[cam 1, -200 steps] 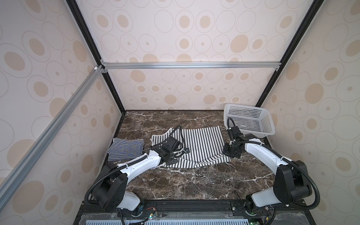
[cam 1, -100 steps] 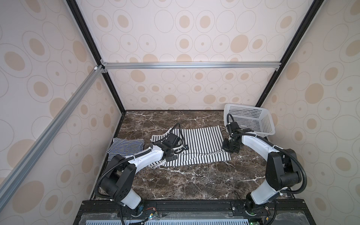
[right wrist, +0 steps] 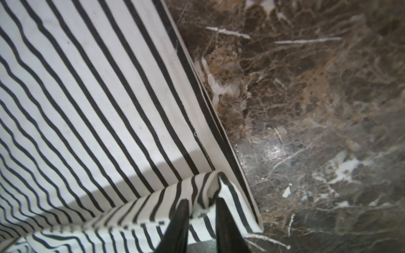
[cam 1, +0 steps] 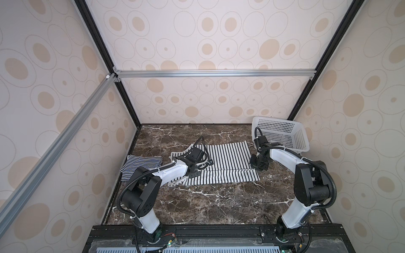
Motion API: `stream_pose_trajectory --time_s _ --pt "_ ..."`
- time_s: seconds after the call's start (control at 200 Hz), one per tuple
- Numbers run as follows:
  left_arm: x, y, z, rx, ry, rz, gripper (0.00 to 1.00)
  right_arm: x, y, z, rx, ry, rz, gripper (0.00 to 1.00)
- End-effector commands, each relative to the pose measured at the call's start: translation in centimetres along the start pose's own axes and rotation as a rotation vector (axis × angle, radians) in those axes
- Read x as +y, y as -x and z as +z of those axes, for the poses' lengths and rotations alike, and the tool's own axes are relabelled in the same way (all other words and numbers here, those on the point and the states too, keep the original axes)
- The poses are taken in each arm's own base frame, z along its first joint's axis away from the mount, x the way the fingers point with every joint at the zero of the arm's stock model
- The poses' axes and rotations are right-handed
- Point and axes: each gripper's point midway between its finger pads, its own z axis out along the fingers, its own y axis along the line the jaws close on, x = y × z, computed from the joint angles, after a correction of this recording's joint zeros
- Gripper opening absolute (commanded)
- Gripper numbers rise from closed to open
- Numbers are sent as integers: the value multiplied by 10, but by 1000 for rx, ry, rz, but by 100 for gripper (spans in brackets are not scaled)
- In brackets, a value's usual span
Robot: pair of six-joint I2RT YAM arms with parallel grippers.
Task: Fold and stack tank tops
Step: Fold the tank top at the center of the table, then smooth out the tank top at the center of the table.
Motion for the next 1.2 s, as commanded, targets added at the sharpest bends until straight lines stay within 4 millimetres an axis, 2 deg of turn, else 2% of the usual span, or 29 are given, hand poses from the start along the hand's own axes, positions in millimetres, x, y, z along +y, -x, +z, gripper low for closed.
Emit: stream_pose_trajectory --time_s 0.0,0.07,0.15,0.27,0.355,0.465,0.58,0.725,0.88,1.065,1.195 --pt "23 5 -1 11 70 -52 3 -1 9 -6 -25 -11 -7 33" --pt "29 3 -1 28 98 -84 7 -4 8 -10 -43 -17 -8 37" --pt "35 -4 -2 56 135 -119 29 -5 5 -18 -62 -8 -1 38" --pt "38 -15 -13 47 157 -176 38 2 -10 -26 -84 37 -8 40" --pt "24 -23 -24 26 96 -188 42 9 -24 -25 -76 56 -26 40" --pt "1 -39 -39 10 25 -169 50 14 -37 -12 -52 81 -37 40" --pt "-8 -58 -54 -17 0 -181 61 16 -44 4 -42 124 -42 39" --pt "-13 -88 -61 -5 -50 -217 64 17 -46 17 -39 136 -41 40" --pt "-24 -114 -53 20 -122 -235 65 18 -45 26 -28 129 -40 40" --pt "-31 -124 -50 21 -190 -241 66 15 -45 31 -17 109 -39 40" --pt "-25 -128 -51 18 -192 -251 66 14 -46 32 -14 105 -39 39"
